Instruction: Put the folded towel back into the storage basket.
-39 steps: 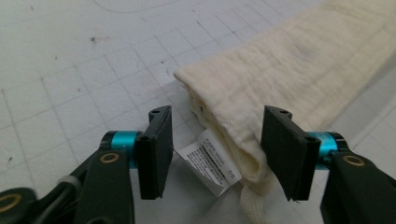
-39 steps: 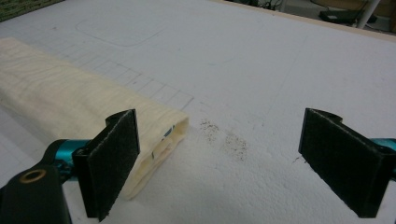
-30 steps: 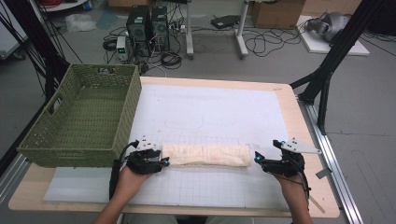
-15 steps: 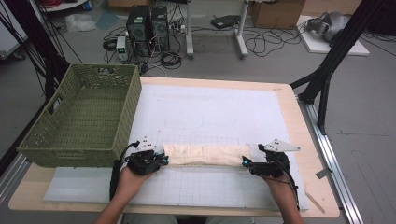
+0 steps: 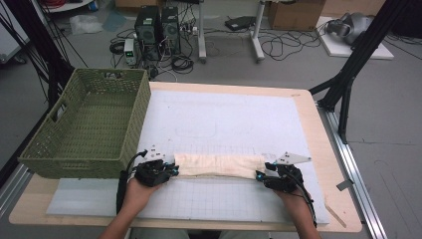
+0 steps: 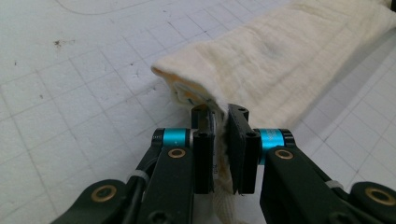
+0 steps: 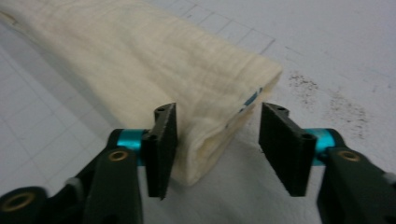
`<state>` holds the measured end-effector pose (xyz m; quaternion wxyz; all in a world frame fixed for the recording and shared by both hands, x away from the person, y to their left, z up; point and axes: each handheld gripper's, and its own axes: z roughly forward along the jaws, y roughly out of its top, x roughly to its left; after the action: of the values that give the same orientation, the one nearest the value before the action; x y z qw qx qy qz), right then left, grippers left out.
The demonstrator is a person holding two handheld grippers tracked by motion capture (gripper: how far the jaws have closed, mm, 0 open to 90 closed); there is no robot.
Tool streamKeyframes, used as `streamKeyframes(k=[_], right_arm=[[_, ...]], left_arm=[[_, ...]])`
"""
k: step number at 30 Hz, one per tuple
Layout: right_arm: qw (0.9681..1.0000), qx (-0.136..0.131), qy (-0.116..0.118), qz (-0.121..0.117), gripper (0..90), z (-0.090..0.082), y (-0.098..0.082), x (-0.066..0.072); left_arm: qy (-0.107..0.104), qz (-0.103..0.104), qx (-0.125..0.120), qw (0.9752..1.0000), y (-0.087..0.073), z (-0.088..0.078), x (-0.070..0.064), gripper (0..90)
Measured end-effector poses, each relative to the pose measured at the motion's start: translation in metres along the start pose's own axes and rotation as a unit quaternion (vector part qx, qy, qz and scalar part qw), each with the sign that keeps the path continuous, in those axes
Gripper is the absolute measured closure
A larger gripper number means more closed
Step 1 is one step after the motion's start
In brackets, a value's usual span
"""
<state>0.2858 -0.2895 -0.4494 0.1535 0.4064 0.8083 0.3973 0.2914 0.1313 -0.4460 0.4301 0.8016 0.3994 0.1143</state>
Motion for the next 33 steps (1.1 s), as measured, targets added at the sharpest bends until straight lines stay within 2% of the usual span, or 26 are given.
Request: streamKeyframes(k=[4,8,10,12,15,19,22,25,33], right_arm=[[0.9998,0.001,0.017,0.011,65.5,0.000,-0.001,0.001],[0.9988,0.007,0.034,0.036,71.5,0.001,0.000,0.000],[0.9988,0.003,0.040,0.028,76.3,0.001,-0.001,0.000],[0.9993,0.003,0.034,0.012,79.7,0.001,0.000,0.003],[0.9996,0.007,0.026,-0.003,81.1,0.001,0.002,0.006],[0.9996,0.008,0.023,-0.014,81.4,-0.001,0.004,0.007],[0.9996,-0.002,0.029,-0.008,81.5,-0.005,0.005,0.004],[0.9992,-0.016,0.037,-0.001,81.7,-0.009,0.006,0.002],[0.9981,-0.052,0.034,0.007,81.9,-0.023,0.014,0.000]], left_arm=[[-0.003,0.001,-0.001,1.0000,-0.001,0.000,0.001,80.9],[0.003,0.007,-0.002,1.0000,-0.001,0.001,0.000,81.0],[0.010,0.023,0.001,0.9997,-0.001,0.001,-0.002,81.0],[0.009,0.021,-0.002,0.9997,-0.001,0.001,-0.002,81.0],[0.004,0.011,-0.007,0.9999,-0.002,0.001,0.000,81.2],[0.000,0.014,-0.018,0.9997,0.000,-0.004,0.002,81.8],[-0.005,0.006,-0.030,0.9995,0.002,-0.008,0.003,82.1],[-0.008,0.008,-0.038,0.9992,0.004,-0.012,0.002,82.6],[-0.015,0.012,-0.072,0.9972,0.014,-0.025,-0.001,83.1]])
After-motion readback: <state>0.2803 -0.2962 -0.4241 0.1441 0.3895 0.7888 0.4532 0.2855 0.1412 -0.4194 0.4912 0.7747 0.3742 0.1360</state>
